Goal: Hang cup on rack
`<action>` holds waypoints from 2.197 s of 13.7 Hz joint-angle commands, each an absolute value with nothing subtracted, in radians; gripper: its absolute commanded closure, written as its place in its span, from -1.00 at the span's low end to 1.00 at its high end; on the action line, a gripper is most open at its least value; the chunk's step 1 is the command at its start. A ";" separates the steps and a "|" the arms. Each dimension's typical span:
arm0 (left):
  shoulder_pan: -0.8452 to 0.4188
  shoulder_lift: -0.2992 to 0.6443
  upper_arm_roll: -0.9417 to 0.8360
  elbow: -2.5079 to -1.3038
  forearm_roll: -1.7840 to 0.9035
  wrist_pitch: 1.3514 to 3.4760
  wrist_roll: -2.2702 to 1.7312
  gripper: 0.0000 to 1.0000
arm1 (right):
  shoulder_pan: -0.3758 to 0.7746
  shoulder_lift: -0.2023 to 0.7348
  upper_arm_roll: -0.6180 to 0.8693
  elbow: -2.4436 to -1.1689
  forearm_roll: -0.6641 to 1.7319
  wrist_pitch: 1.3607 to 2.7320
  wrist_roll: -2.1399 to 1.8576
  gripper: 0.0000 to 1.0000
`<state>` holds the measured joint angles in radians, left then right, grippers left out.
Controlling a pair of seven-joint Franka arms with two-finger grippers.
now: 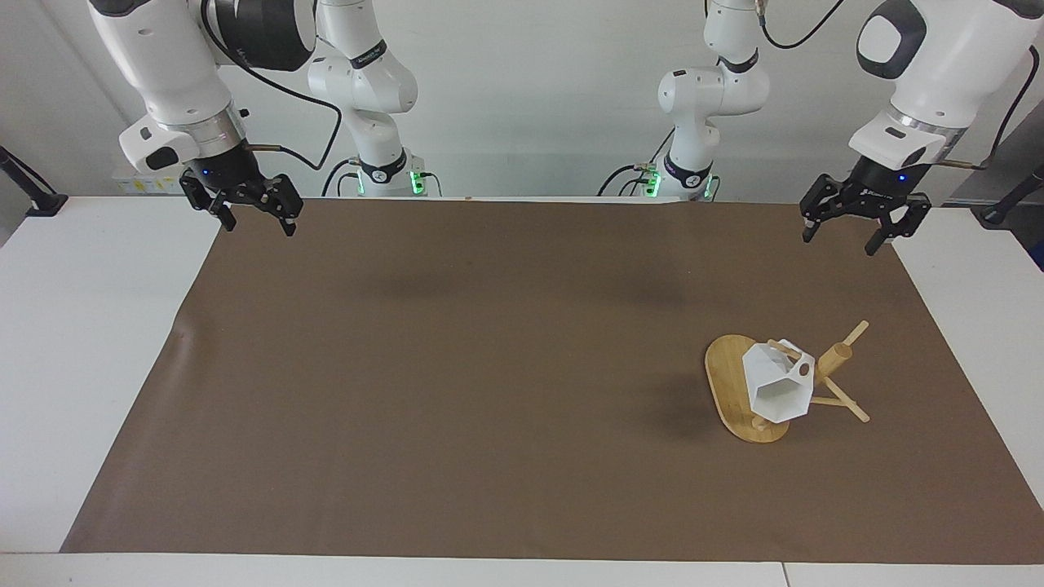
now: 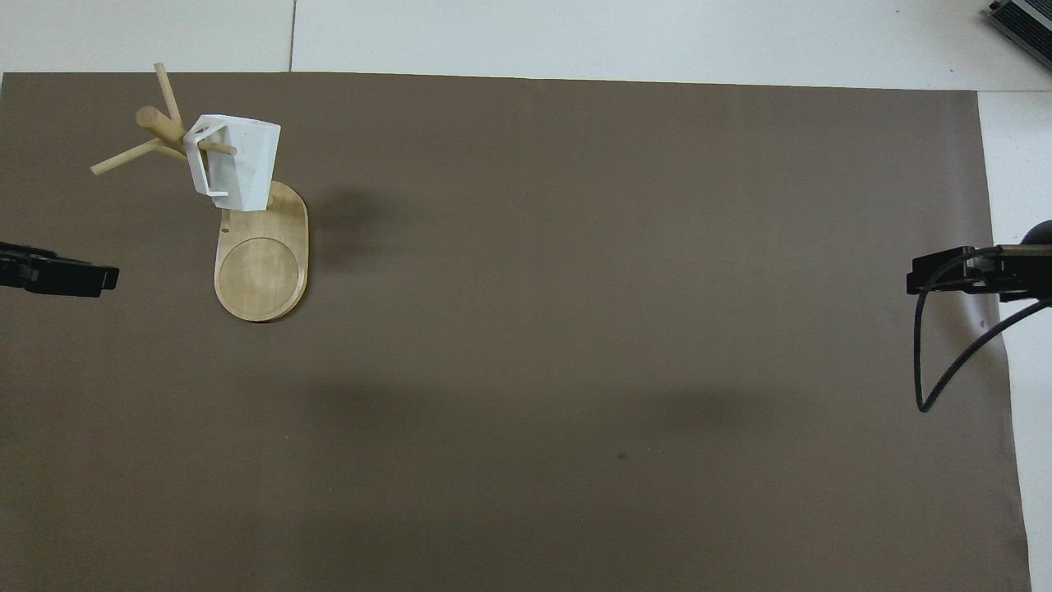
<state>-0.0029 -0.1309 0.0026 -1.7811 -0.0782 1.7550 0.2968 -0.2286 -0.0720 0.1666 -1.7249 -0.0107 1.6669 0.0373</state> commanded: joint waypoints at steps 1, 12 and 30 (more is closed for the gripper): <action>-0.014 -0.127 -0.008 -1.727 -0.052 1.639 0.230 -1.00 | -0.238 -0.077 0.172 -1.726 0.009 1.663 0.026 -1.00; -0.079 -0.071 0.018 -1.588 -0.051 1.473 0.224 -1.00 | -0.238 -0.077 0.172 -1.726 0.009 1.663 0.028 -1.00; -0.074 -0.037 0.069 -1.532 -0.023 1.480 0.209 -1.00 | -0.238 -0.077 0.172 -1.726 0.009 1.663 0.028 -1.00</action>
